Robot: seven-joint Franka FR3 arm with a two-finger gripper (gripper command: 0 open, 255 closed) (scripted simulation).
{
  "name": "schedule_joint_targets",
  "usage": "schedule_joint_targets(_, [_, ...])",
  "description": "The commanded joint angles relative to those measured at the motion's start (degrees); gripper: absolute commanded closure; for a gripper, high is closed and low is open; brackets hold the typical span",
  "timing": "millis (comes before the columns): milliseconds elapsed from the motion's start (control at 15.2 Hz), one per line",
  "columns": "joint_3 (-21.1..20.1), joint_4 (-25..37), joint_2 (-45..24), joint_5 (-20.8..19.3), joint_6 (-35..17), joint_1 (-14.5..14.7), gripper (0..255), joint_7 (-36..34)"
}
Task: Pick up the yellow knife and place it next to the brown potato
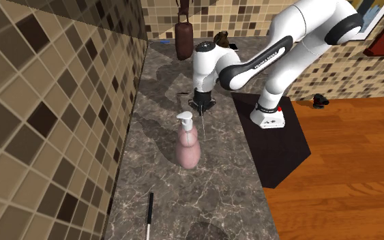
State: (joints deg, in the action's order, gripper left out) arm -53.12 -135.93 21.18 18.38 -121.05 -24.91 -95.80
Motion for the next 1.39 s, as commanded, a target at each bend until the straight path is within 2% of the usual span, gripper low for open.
schedule_joint_targets(0, [0.91,0.89,1.03,0.33,1.86,0.42,255,0.37])
schedule_joint_targets(594, [4.08,5.65,3.93,0.55,9.36,1.27,255,1.2])
schedule_joint_targets(924, [11.12,1.01,7.41,0.47,9.5,0.95,255,9.27])
schedule_joint_targets(1320, [18.36,-2.57,9.18,-1.59,9.14,-1.32,255,18.17])
